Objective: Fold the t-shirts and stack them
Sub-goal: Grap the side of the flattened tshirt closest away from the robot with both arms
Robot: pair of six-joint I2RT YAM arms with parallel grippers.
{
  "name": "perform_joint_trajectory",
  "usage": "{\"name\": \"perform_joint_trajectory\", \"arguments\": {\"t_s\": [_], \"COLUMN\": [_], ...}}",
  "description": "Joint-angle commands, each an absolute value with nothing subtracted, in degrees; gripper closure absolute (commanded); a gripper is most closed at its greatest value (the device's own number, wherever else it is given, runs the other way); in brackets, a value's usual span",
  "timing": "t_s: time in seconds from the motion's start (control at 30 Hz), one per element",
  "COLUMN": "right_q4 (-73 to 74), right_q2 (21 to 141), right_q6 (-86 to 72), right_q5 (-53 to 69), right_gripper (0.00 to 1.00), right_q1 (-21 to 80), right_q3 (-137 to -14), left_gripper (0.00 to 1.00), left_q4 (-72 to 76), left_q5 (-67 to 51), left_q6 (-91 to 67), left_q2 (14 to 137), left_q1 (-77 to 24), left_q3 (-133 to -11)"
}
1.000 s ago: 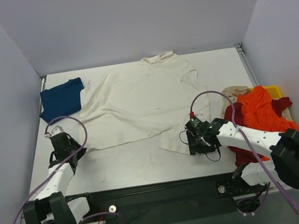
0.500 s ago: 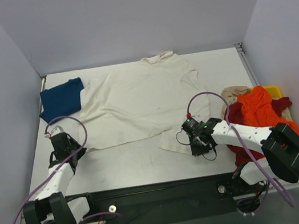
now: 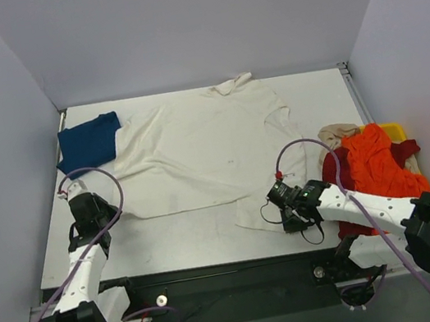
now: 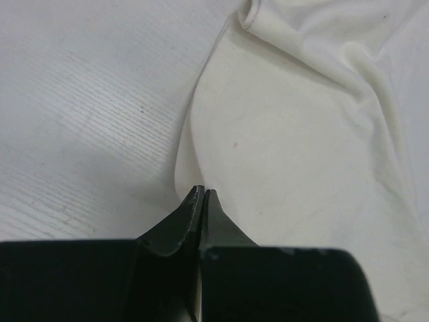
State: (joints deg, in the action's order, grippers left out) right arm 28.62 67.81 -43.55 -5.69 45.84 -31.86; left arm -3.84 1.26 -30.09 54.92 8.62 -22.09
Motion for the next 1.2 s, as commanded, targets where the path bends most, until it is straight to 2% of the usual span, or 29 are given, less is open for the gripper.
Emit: {"name": "perform_joint_trajectory", "arguments": {"t_s": [0.0, 0.2, 0.47, 0.8, 0.97, 1.17], "right_q4": [37.7, 41.2, 45.3, 48.0, 48.3, 48.2], "right_q2": [63.6, 59.2, 54.9, 50.7, 48.9, 51.7], "right_q6": [-46.9, -49.0, -52.3, -53.9, -53.2, -50.0], "right_q5": [-9.0, -9.8, -11.4, -13.5, -16.6, -25.1], "right_gripper": [1.00, 1.00, 1.00, 1.00, 1.00, 1.00], "right_q1": [47.2, 49.7, 55.5, 59.6, 59.8, 57.7], "right_q3": [-31.2, -30.9, -30.8, -31.4, -33.0, -40.0], "left_gripper": [1.00, 1.00, 1.00, 1.00, 1.00, 1.00], "left_q4": [-4.2, -8.5, -17.7, -26.9, -24.9, -14.0], "left_q5": [2.0, 2.5, 5.6, 14.1, 13.4, 8.9], "left_q6": [-31.6, -33.3, -36.3, -40.9, -40.5, -37.5], "left_q2": [53.4, 47.6, 33.2, 26.6, 27.5, 39.3], "left_q1": [8.5, 8.4, 7.3, -2.8, -3.9, -2.8], "left_q3": [-21.6, -20.8, -19.4, -21.6, -21.6, -23.5]}}
